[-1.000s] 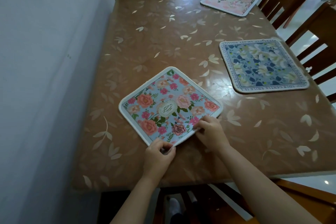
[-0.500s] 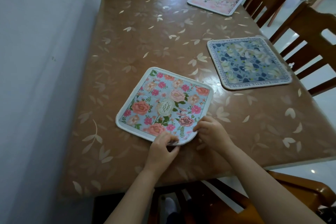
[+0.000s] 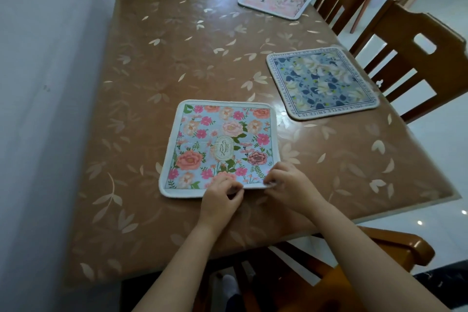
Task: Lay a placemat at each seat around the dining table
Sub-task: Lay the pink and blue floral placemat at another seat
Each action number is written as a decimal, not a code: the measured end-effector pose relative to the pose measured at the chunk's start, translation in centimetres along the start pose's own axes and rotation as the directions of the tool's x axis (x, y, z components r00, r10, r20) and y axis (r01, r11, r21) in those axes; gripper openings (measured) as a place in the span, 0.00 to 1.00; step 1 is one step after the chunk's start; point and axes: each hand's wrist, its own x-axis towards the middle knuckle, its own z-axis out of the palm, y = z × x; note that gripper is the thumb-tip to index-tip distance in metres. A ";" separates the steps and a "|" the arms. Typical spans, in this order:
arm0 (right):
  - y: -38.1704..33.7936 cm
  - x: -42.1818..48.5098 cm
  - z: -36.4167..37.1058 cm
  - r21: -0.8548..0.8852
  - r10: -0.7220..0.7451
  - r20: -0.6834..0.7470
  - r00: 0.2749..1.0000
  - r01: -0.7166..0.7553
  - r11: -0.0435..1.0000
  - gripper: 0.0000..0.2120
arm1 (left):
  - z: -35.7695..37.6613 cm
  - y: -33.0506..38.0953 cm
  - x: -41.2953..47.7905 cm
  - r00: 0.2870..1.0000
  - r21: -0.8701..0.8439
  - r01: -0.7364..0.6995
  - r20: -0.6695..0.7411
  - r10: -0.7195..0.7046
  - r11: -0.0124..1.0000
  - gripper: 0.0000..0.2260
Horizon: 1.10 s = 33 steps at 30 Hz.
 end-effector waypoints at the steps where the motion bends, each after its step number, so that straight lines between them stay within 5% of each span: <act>1: -0.1 0.0 0.2 0.020 0.017 0.000 1.000 -0.017 1.000 0.06 | 0.5 0.3 0.2 1.000 0.008 -0.005 0.007 0.005 1.000 0.02; 13: 0.7 -0.6 1.9 -0.029 0.032 0.054 0.998 -0.031 0.999 0.02 | -0.6 -1.9 -1.1 0.994 0.316 -0.099 0.079 0.077 0.943 0.08; 25: 0.8 -0.9 2.7 -0.118 0.028 0.106 0.994 -0.015 0.993 0.02 | -3.3 -2.5 -1.1 0.984 0.339 -0.163 0.120 0.129 0.927 0.07; 33: 0.6 -0.9 3.2 -0.167 0.044 0.160 0.986 -0.017 0.986 0.01 | -2.7 -3.3 -4.4 0.996 0.333 -0.063 0.084 0.037 0.941 0.06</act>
